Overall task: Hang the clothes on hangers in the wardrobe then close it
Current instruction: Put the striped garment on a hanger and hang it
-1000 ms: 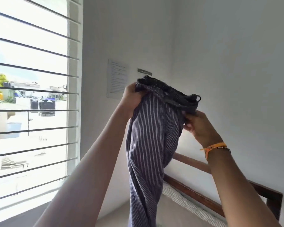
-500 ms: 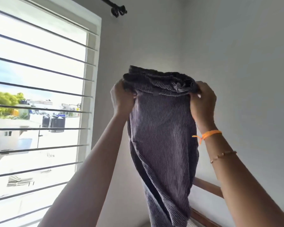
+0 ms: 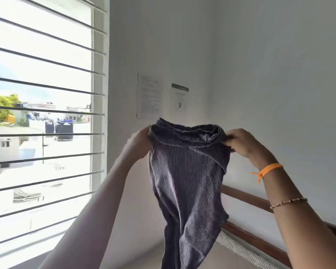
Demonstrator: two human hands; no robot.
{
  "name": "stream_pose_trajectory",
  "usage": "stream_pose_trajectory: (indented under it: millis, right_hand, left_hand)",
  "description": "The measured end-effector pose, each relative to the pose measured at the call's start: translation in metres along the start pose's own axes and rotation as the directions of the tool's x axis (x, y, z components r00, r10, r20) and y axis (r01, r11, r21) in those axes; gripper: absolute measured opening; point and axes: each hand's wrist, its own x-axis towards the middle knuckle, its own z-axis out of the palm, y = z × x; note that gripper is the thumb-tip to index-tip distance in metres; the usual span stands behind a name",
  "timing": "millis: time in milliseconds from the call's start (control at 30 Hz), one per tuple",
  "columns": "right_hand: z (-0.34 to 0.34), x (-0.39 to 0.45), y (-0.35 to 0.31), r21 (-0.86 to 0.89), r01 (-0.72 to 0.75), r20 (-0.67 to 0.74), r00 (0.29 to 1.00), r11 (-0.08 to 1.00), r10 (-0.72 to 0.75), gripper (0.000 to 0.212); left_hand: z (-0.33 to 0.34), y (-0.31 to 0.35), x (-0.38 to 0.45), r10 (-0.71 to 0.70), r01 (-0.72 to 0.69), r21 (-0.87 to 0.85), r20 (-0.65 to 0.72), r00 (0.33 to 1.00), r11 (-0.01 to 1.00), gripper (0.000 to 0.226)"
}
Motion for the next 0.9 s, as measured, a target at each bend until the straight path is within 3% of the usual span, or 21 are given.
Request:
stream_pose_trajectory:
  millis: [67, 133, 167, 200, 233, 267, 300, 333, 367, 400, 467, 567, 633, 700, 767, 833, 900]
  right_hand:
    - [-0.001, -0.014, 0.012, 0.102, -0.173, 0.146, 0.977, 0.98, 0.157, 0.015]
    - [-0.004, -0.025, 0.018, 0.26, -0.332, 0.402, 0.891, 0.906, 0.211, 0.005]
    - [-0.005, -0.025, 0.02, 0.38, -0.384, 0.472, 0.863, 0.841, 0.181, 0.023]
    - [-0.002, -0.02, 0.024, 0.528, -0.425, 0.483, 0.862, 0.735, 0.151, 0.041]
    - [0.004, -0.015, 0.028, 0.703, -0.434, 0.435, 0.889, 0.564, 0.142, 0.047]
    - [0.011, -0.01, 0.033, 0.825, -0.383, 0.351, 0.923, 0.416, 0.155, 0.039]
    - [0.023, -0.01, 0.041, 0.902, -0.312, 0.273, 0.948, 0.297, 0.166, 0.028]
    - [0.039, -0.018, 0.058, 0.928, -0.294, 0.256, 0.949, 0.227, 0.184, 0.029]
    - [0.058, -0.034, 0.078, 0.923, -0.341, 0.304, 0.93, 0.179, 0.209, 0.039]
    - [0.083, -0.063, 0.108, 0.889, -0.433, 0.392, 0.888, 0.149, 0.241, 0.054]
    - [0.137, -0.15, 0.162, 0.747, -0.654, 0.593, 0.737, 0.12, 0.323, 0.074]
    - [0.174, -0.269, 0.18, 0.587, -0.809, 0.699, 0.524, 0.027, 0.486, 0.028]
    - [0.18, -0.291, 0.185, 0.46, -0.887, 0.71, 0.395, 0.04, 0.583, 0.028]
    - [0.178, -0.287, 0.194, 0.43, -0.894, 0.606, 0.39, 0.126, 0.694, 0.026]
    - [0.179, -0.274, 0.199, 0.426, -0.869, 0.513, 0.46, 0.251, 0.725, 0.013]
    - [0.182, -0.266, 0.205, 0.416, -0.864, 0.53, 0.485, 0.285, 0.696, 0.009]
    - [0.181, -0.259, 0.2, 0.445, -0.834, 0.527, 0.538, 0.326, 0.658, 0.013]
  left_hand:
    - [-0.006, -0.009, -0.006, 0.044, -0.001, -0.174, 0.247, 0.968, 0.985, 0.014]
    - [-0.013, -0.013, -0.007, 0.076, 0.144, -0.421, 0.464, 0.883, 0.896, 0.013]
    - [-0.014, -0.013, -0.006, 0.086, 0.239, -0.536, 0.511, 0.855, 0.81, 0.012]
    - [-0.01, -0.012, -0.004, 0.073, 0.324, -0.631, 0.519, 0.852, 0.705, 0.015]
    - [-0.005, -0.009, -0.004, 0.036, 0.395, -0.724, 0.499, 0.866, 0.565, 0.023]
    - [0.002, -0.005, -0.007, 0.013, 0.447, -0.806, 0.49, 0.872, 0.387, 0.033]
    - [0.012, -0.006, -0.014, 0.008, 0.476, -0.855, 0.488, 0.873, 0.205, 0.043]
    - [0.023, -0.009, -0.029, 0.002, 0.501, -0.861, 0.503, 0.864, 0.085, 0.056]
    - [0.037, -0.021, -0.05, -0.043, 0.537, -0.843, 0.535, 0.843, 0.039, 0.07]
    - [0.055, -0.037, -0.082, -0.139, 0.602, -0.797, 0.591, 0.795, 0.056, 0.077]
    - [0.095, -0.074, -0.179, -0.279, 0.749, -0.654, 0.702, 0.655, 0.111, 0.065]
    - [0.139, -0.096, -0.298, -0.354, 0.891, -0.45, 0.845, 0.4, -0.068, 0.045]
    - [0.16, -0.092, -0.324, -0.327, 0.898, -0.394, 0.89, 0.318, -0.198, 0.045]
    - [0.175, -0.093, -0.328, -0.294, 0.925, -0.31, 0.925, 0.24, -0.218, 0.07]
    - [0.186, -0.102, -0.327, -0.35, 0.965, -0.196, 0.928, 0.126, -0.172, 0.084]
    - [0.191, -0.113, -0.328, -0.441, 0.998, -0.057, 0.896, 0.05, -0.004, 0.057]
    - [0.194, -0.12, -0.33, -0.604, 0.954, 0.127, 0.794, 0.066, 0.271, 0.034]
